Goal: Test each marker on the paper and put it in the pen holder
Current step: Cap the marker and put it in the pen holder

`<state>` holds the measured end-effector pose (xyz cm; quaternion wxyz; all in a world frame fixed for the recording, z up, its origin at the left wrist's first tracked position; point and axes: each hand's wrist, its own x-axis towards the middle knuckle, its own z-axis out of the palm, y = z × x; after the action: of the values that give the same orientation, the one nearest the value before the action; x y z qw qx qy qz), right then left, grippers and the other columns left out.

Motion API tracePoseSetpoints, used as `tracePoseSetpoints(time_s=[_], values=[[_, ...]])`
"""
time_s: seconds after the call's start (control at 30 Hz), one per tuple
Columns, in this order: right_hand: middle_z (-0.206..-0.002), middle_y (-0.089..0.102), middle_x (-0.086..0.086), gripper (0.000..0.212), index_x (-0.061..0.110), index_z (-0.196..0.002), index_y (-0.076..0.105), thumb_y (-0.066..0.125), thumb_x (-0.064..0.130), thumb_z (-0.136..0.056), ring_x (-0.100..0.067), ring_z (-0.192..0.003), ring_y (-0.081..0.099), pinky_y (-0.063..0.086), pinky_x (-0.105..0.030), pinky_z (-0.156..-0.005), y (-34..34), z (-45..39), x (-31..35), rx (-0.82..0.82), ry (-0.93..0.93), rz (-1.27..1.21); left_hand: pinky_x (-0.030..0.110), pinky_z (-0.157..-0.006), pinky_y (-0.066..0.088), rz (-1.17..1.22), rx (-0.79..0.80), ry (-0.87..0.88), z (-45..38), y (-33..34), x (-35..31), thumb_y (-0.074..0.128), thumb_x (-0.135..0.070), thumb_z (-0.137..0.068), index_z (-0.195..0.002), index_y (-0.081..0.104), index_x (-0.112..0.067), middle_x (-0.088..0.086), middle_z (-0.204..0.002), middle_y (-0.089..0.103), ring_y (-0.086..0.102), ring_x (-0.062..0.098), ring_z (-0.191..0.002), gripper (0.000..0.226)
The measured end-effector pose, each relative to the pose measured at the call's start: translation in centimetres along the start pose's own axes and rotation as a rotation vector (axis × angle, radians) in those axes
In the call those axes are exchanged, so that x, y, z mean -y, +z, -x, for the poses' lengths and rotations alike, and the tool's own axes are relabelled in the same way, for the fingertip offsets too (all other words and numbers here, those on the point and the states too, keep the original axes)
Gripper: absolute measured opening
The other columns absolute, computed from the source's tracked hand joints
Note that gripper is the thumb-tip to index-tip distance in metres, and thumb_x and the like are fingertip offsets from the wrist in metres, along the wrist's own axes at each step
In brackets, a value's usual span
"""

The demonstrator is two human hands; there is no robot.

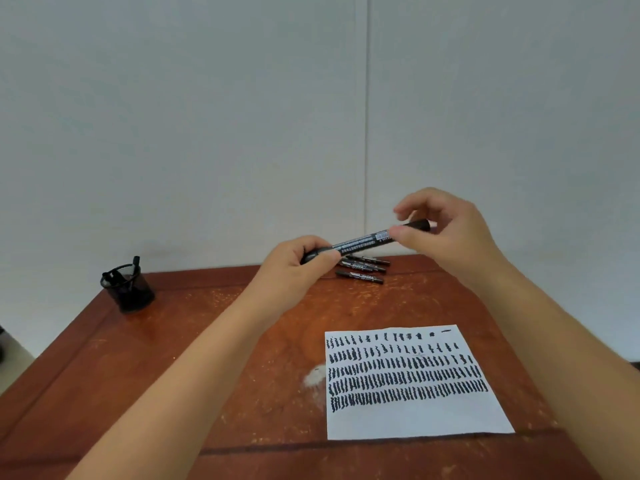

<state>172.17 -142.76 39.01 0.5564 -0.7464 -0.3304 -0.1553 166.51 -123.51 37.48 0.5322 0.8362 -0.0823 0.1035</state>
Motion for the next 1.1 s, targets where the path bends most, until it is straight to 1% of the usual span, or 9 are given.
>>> tracePoseSetpoints(time_s=[0.07, 0.2, 0.3, 0.53, 0.6, 0.7, 0.9, 1.03, 1.1], values=[[-0.068, 0.057, 0.015, 0.005, 0.024, -0.074, 0.064, 0.061, 0.028, -0.074, 0.004, -0.064, 0.052, 0.039, -0.010, -0.064, -0.4, -0.1, -0.2, 0.238, -0.168, 0.359, 0.014, -0.041, 0.026, -0.129, 0.074, 0.004, -0.1, -0.2, 0.3, 0.051, -0.021, -0.090, -0.075, 0.057, -0.023, -0.013, -0.041, 0.041, 0.032, 0.000, -0.037, 0.017], [-0.067, 0.062, 0.000, 0.036, 0.014, -0.085, 0.068, 0.044, 0.039, -0.080, -0.016, -0.056, 0.057, 0.043, -0.024, -0.051, -0.4, 0.2, -1.0, 0.423, -0.435, 0.712, 0.013, -0.042, 0.027, -0.374, 0.255, 0.056, -0.4, 0.1, 0.7, 0.046, -0.025, -0.092, -0.075, 0.051, -0.023, -0.008, -0.057, 0.041, 0.036, 0.000, -0.041, 0.018], [-0.065, 0.061, -0.004, 0.035, 0.011, -0.088, 0.066, 0.041, 0.035, -0.084, -0.022, -0.048, 0.056, 0.042, -0.025, -0.041, -0.2, 0.7, -1.4, 0.491, -0.516, 0.807, 0.015, -0.046, 0.031, -0.510, 0.346, 0.108, -0.5, 0.6, 0.9, 0.041, -0.028, -0.094, -0.073, 0.046, -0.026, -0.009, -0.059, 0.043, 0.040, -0.001, -0.046, 0.021], [-0.063, 0.060, 0.000, 0.050, 0.012, -0.088, 0.064, 0.022, 0.039, -0.095, -0.014, -0.046, 0.053, 0.029, -0.017, -0.041, -0.8, 3.2, -1.6, 0.457, -0.567, 0.804, 0.014, -0.054, 0.032, -0.592, 0.417, 0.269, 0.9, 0.8, 0.5, 0.028, -0.038, -0.084, -0.078, 0.042, -0.029, -0.013, -0.062, 0.043, 0.045, -0.003, -0.059, 0.018], [-0.058, 0.056, 0.005, 0.050, 0.011, -0.084, 0.064, 0.026, 0.042, -0.093, -0.007, -0.050, 0.046, 0.022, -0.013, -0.047, -1.0, 3.5, -1.6, 0.513, -0.500, 0.735, 0.015, -0.055, 0.033, -0.671, 0.382, 0.326, 1.1, 1.5, 0.6, 0.027, -0.039, -0.084, -0.083, 0.045, -0.023, -0.015, -0.064, 0.042, 0.044, 0.000, -0.058, 0.024], [-0.053, 0.041, 0.016, 0.038, 0.021, -0.072, 0.059, 0.032, 0.045, -0.086, -0.002, -0.056, 0.041, 0.032, -0.016, -0.053, -1.7, 3.7, -1.8, 0.674, -0.273, 0.536, 0.017, -0.050, 0.031, -0.739, 0.350, 0.408, 1.4, 2.6, 1.2, 0.033, -0.035, -0.093, -0.092, 0.049, -0.016, -0.017, -0.066, 0.040, 0.037, 0.000, -0.054, 0.024], [-0.047, 0.045, 0.011, 0.031, 0.038, -0.055, 0.048, 0.043, 0.040, -0.086, -0.008, -0.043, 0.040, 0.033, -0.028, -0.045, -1.3, 4.3, -2.2, 0.765, 0.063, 0.296, 0.002, -0.040, 0.010, -0.848, 0.324, 0.590, 1.8, 3.2, 3.0, 0.039, -0.033, -0.083, -0.076, 0.052, -0.016, -0.008, -0.050, 0.054, 0.030, 0.000, -0.041, 0.022], [-0.046, 0.047, 0.017, 0.044, 0.044, -0.051, 0.049, 0.050, 0.026, -0.090, -0.006, -0.043, 0.038, 0.029, -0.020, -0.046, 0.1, 4.8, -3.1, 0.774, 0.127, 0.212, 0.013, -0.037, 0.017, -0.876, 0.320, 0.550, 2.4, 3.1, 4.6, 0.040, -0.035, -0.081, -0.073, 0.054, -0.019, -0.012, -0.051, 0.052, 0.038, 0.000, -0.039, 0.022], [-0.049, 0.050, 0.015, 0.032, 0.045, -0.062, 0.060, 0.053, 0.028, -0.089, -0.006, -0.047, 0.041, 0.031, -0.021, -0.048, 1.0, 4.7, -3.8, 0.744, 0.152, 0.197, 0.011, -0.042, 0.023, -0.823, 0.321, 0.444, 2.6, 3.0, 5.5, 0.039, -0.038, -0.082, -0.077, 0.056, -0.018, -0.016, -0.056, 0.049, 0.039, -0.002, -0.044, 0.026]])
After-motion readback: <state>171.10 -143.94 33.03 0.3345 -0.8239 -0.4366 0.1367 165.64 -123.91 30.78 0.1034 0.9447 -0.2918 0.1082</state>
